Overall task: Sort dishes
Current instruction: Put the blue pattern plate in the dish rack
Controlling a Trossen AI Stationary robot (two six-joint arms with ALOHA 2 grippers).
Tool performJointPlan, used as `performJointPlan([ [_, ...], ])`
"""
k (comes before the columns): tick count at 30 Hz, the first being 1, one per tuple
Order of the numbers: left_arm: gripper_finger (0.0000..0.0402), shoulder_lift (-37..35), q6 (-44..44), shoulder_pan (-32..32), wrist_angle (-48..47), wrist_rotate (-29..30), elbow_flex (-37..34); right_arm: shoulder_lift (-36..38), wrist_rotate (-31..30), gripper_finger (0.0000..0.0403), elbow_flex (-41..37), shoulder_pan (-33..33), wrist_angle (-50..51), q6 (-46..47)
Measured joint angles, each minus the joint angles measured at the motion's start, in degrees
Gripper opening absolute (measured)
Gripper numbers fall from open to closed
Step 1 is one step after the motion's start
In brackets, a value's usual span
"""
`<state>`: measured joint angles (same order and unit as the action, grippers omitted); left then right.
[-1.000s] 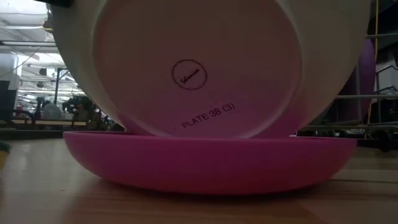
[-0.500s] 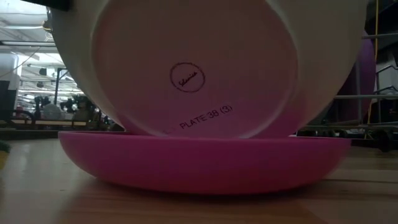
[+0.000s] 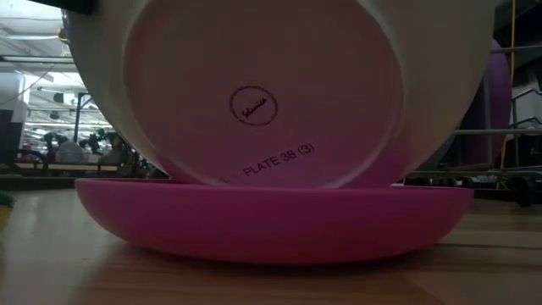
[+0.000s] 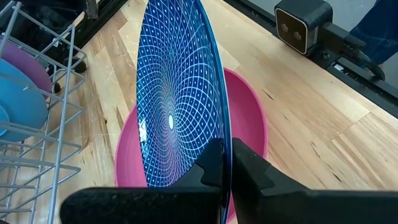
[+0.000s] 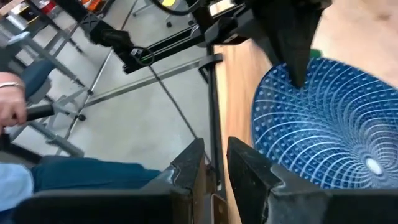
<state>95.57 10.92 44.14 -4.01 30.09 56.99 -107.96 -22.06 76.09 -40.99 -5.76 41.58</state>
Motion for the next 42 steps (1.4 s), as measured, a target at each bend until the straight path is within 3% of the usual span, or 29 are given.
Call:
performJointPlan([
  [8, 0.0001, 0.00, -0.02, 0.00, -0.09, -0.02, 0.00, 0.02, 2.68, 0.0074, 0.00, 1.40, 0.08, 0.20],
  [13, 0.0001, 0.00, -0.02, 0.00, -0.09, -0.04, 0.00, 0.00, -0.93, 0.0074, 0.00, 2.82, -0.64, 0.09],
  [30, 0.0001, 0.00, -0.04, 0.07, -0.11, -0.07, 0.00, 0.00, 1.31, 0.0074, 0.00, 4.45, -0.44, -0.11],
  [42, 0.0001, 0.00, -0.59, 0.07, -0.07, -0.07, 0.00, 0.00, -5.82, 0.0074, 0.00, 6.32, -0.55, -0.02],
])
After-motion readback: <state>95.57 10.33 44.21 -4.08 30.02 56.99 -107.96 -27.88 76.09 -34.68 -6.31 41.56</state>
